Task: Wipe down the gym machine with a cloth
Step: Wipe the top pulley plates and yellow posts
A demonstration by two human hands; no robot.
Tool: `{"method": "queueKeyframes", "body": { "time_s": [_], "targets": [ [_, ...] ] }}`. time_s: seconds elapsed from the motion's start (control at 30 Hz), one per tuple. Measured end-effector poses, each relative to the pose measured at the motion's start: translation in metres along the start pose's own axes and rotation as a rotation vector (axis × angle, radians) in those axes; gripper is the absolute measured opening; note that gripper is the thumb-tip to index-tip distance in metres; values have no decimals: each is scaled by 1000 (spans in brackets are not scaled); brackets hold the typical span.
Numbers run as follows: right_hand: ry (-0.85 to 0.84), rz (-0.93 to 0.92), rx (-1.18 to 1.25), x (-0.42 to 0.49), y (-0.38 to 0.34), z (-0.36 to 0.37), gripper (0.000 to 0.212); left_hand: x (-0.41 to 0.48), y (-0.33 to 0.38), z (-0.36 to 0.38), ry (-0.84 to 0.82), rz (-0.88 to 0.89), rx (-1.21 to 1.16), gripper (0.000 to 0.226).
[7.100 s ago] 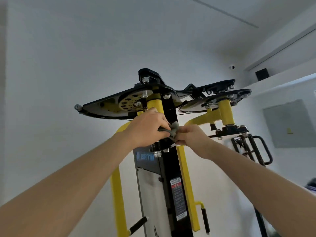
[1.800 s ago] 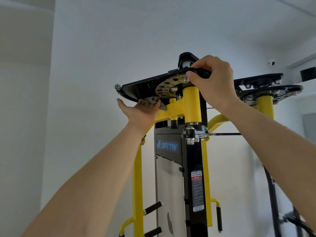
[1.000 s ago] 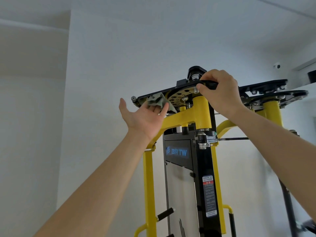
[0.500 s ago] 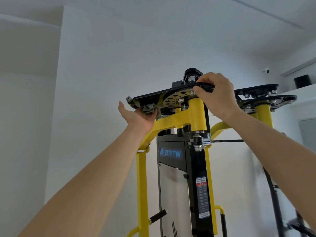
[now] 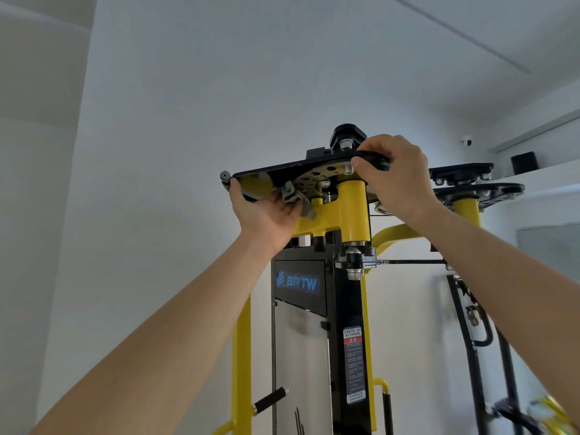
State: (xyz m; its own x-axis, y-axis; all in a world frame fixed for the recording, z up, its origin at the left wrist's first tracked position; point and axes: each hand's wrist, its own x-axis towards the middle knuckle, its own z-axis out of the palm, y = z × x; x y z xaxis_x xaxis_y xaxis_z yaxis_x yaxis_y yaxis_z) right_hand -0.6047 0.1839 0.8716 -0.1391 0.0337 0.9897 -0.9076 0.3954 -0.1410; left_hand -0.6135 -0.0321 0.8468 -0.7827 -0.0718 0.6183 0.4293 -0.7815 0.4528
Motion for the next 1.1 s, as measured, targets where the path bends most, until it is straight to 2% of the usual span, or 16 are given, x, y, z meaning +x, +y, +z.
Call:
{"method": "queueKeyframes", "body": {
  "time_s": [0.2,0.3,0.37,0.43,0.53,0.6,0.73,0.83,0.9,0.97,1.03,1.1],
  "targets": [
    [-27,-32,57,1,11,-8,21,-36,11,1,-118,17,374,88],
    [-80,-83,99,-6,16,-14,30,-42,-1,-4,-79,-7,718,82],
    [-124,-150,41,-15,25,-12,39,-42,-13,-4,-44,-16,866,77],
    [-80,-220,-3,-28,37,-9,44,-42,-26,5,-37,1,981,70],
    [36,-258,27,-48,62,-5,30,-42,-46,25,-31,66,1115,49],
    [-56,-227,96,-58,79,-1,28,-41,-60,35,-30,80,1174,38],
    [-296,-156,242,-58,96,0,51,-49,-76,53,43,137,1247,43],
    [-396,-177,341,-53,99,2,60,-56,-76,62,27,119,1308,50],
    [-390,-216,363,-52,104,6,54,-59,-76,66,-2,41,1380,63],
    [-349,-210,411,-54,107,6,37,-61,-80,69,0,8,1453,69],
    [-351,-169,480,-57,111,1,21,-64,-86,72,52,49,1508,64],
    [-393,-110,525,-58,123,-4,16,-65,-90,74,115,109,1564,55]
  ]
}}
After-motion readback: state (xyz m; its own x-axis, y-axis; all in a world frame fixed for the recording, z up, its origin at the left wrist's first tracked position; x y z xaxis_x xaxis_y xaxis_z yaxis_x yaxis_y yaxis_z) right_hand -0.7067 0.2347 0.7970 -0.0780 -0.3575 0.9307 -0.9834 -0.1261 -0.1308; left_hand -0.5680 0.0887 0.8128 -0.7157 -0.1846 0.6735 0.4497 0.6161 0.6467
